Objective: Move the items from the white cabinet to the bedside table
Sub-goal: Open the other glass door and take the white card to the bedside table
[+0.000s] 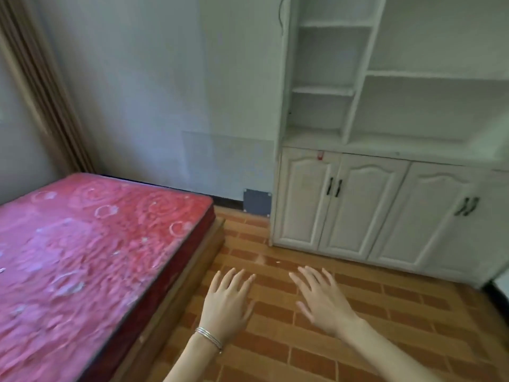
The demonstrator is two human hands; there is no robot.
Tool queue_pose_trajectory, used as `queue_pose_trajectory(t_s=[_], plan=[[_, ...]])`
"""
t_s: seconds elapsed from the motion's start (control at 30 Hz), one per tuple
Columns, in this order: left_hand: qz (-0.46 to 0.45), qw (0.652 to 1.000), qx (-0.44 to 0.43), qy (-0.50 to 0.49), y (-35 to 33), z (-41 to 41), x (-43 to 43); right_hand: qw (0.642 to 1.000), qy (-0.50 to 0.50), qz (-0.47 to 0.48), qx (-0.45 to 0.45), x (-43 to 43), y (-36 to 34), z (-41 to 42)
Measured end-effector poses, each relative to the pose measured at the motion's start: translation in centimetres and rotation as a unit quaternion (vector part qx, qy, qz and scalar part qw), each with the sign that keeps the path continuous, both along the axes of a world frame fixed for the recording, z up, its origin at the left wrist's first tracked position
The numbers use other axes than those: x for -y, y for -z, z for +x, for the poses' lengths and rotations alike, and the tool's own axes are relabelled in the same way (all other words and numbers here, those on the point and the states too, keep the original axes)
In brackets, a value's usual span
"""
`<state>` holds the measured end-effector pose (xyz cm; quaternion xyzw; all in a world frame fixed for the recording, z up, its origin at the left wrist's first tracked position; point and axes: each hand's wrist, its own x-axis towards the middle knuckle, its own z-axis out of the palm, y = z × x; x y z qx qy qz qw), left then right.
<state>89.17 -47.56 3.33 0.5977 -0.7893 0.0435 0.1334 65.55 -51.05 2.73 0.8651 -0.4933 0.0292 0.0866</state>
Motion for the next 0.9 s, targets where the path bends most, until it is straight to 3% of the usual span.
queue_pose_trajectory(t_s=[0.27, 0.67, 0.9], plan=[[-0.025, 0.995, -0.008, 0.098, -1.8, -18.0, 10.1, 0.995, 0.095, -0.009, -0.002, 5.9, -2.4, -18.0], [-0.034, 0.961, -0.009, 0.273, -0.7, -36.0, 21.1, 0.976, 0.213, -0.041, 0.020, 9.2, -1.0, -33.5], [-0.074, 0.937, -0.030, 0.339, -1.8, -46.2, 32.3, 0.956, 0.281, -0.079, 0.010, 16.9, -3.0, -42.6]])
